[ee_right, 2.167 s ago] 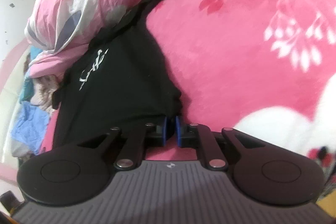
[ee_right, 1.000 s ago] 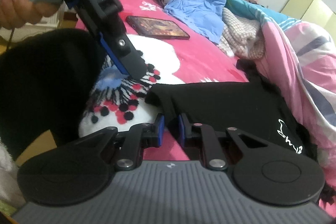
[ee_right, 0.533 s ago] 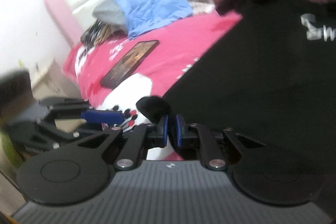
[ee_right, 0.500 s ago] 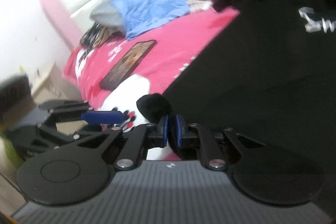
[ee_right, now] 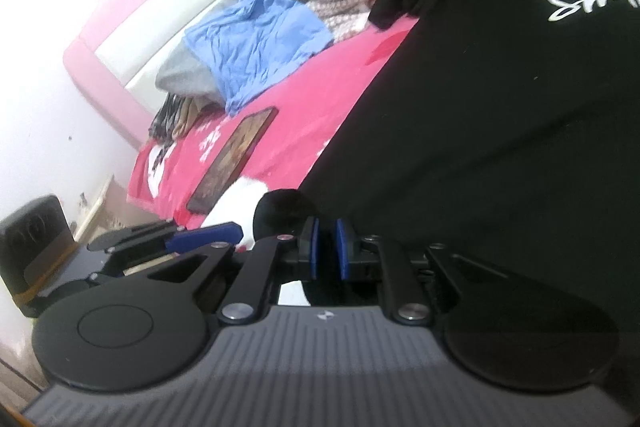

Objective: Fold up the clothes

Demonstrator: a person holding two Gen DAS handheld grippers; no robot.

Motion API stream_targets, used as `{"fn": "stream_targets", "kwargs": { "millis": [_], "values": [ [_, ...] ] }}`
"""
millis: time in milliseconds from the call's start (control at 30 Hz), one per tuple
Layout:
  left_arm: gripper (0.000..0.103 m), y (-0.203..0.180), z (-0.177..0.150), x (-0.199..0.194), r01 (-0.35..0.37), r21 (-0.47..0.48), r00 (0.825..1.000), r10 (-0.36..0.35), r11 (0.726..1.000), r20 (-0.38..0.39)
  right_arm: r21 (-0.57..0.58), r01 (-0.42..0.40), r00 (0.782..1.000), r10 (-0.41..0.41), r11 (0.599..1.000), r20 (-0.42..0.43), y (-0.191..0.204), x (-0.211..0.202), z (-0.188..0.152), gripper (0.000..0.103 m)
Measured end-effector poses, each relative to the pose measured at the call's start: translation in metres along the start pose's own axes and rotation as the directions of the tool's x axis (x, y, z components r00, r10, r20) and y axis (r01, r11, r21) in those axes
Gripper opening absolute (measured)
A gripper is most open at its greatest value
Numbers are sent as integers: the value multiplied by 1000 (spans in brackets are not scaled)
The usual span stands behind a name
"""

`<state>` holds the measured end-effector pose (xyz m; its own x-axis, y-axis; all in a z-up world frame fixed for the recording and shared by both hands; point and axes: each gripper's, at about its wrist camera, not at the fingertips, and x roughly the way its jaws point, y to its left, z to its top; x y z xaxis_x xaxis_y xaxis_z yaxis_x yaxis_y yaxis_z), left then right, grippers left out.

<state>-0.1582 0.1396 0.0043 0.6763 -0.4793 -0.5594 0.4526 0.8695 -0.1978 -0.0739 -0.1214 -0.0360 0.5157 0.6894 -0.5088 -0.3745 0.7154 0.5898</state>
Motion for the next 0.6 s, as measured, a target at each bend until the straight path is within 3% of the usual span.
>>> {"fn": "stream_targets", "kwargs": {
  "millis": [333, 500, 600],
  "values": [
    [47, 14, 2, 5, -5, -73, 1000, 4, 997, -4, -45, 77, 990, -71, 996, 121, 7, -51, -5, 12],
    [45, 15, 1, 7, -9, -85, 1000, 9, 996, -3, -227, 144, 988, -128, 963, 85, 32, -48, -18, 16],
    [45, 16, 2, 8, -9, -97, 1000, 9, 995, 0, -391, 176, 984, -159, 903, 75, 56, -37, -28, 21]
  ]
}}
